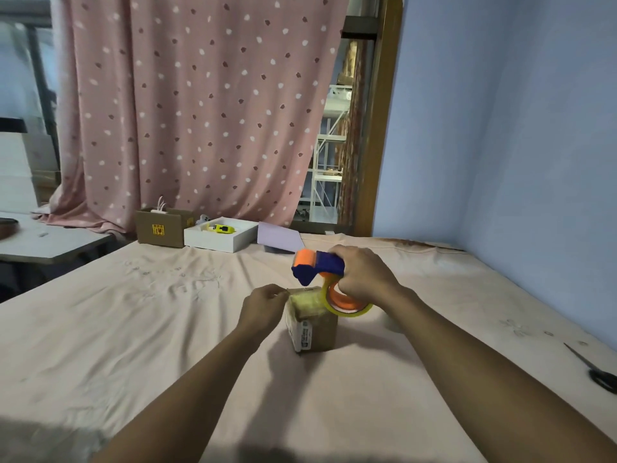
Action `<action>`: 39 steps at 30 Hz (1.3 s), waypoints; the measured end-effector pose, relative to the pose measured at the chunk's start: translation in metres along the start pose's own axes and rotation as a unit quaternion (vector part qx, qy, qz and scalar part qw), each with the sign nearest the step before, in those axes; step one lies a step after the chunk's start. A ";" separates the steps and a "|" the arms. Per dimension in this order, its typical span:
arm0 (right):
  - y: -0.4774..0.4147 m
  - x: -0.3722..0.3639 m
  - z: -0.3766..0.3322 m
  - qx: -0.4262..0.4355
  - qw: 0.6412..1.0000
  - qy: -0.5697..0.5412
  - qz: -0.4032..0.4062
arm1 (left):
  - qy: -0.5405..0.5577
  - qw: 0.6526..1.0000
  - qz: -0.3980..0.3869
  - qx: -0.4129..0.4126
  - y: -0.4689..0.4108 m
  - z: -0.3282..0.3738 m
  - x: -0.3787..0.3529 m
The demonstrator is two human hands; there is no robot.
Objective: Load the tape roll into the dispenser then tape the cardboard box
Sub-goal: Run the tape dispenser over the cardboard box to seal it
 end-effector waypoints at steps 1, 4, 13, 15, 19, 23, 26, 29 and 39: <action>-0.002 0.001 -0.002 0.019 0.999 0.026 -0.002 | 0.036 0.999 0.006 0.013 -0.003 -0.001 0.004; -0.010 0.003 -0.007 0.062 0.993 0.100 -0.009 | 0.158 0.986 0.030 0.040 -0.012 0.001 0.017; -0.024 -0.019 -0.023 0.153 0.965 0.212 -0.033 | 0.178 0.981 -0.042 0.058 -0.013 0.028 0.012; -0.026 -0.023 -0.025 0.167 0.960 0.222 -0.039 | 0.167 0.983 -0.032 0.064 -0.011 0.026 0.011; -0.029 -0.028 -0.026 0.184 0.956 0.224 -0.047 | 0.218 0.971 -0.021 0.100 -0.014 0.010 0.010; -0.031 -0.029 -0.025 0.197 0.953 0.223 -0.057 | 0.262 0.954 -0.018 0.146 -0.013 -0.003 0.009; -0.034 -0.029 -0.024 0.204 0.951 0.222 -0.070 | 0.305 0.934 -0.027 0.185 -0.013 -0.013 0.008; -0.037 -0.029 -0.024 0.213 0.947 0.229 -0.078 | 0.363 0.903 -0.063 0.219 -0.011 -0.018 0.004; -0.037 -0.026 -0.021 0.233 0.933 0.260 -0.081 | 0.305 0.924 -0.094 0.211 -0.013 -0.021 -0.008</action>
Point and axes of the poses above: each hand's wrist, its own y-axis away from the middle knuckle, its own x-axis out of the back of the hand, z = x × y, the point moved 6 cm from there along -y, towards the middle knuckle, and after that the axes turned 6 degrees about z, right-handed, at the moved point
